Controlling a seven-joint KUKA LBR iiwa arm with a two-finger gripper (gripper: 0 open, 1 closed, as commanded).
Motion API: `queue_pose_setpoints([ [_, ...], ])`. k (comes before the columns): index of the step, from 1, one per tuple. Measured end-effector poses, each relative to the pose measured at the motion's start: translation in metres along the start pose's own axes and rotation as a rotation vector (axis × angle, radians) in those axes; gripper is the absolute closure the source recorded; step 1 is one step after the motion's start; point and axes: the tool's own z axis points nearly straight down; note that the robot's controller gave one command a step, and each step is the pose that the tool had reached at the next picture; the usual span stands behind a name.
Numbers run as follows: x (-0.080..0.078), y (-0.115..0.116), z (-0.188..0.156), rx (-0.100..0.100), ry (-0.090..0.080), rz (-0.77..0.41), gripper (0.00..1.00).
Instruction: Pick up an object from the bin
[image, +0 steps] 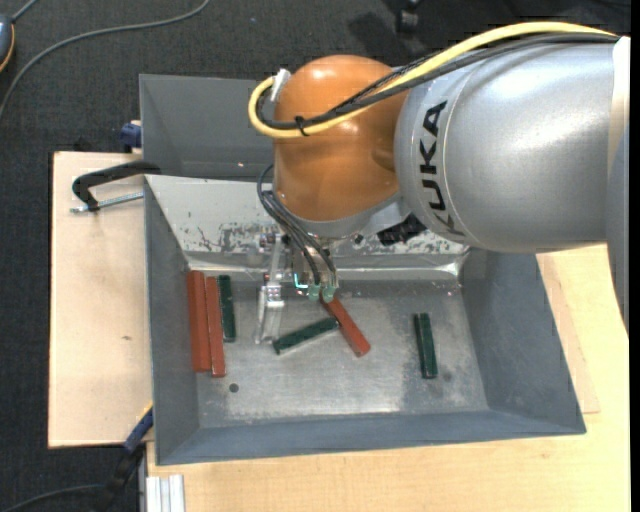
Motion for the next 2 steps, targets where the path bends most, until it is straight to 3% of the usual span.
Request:
queue_pose_setpoints([
  [1,0.011,-0.091,0.176,0.002,0.001,-0.370,0.00],
  [2,-0.037,-0.169,0.139,0.006,-0.017,-0.380,0.00],
])
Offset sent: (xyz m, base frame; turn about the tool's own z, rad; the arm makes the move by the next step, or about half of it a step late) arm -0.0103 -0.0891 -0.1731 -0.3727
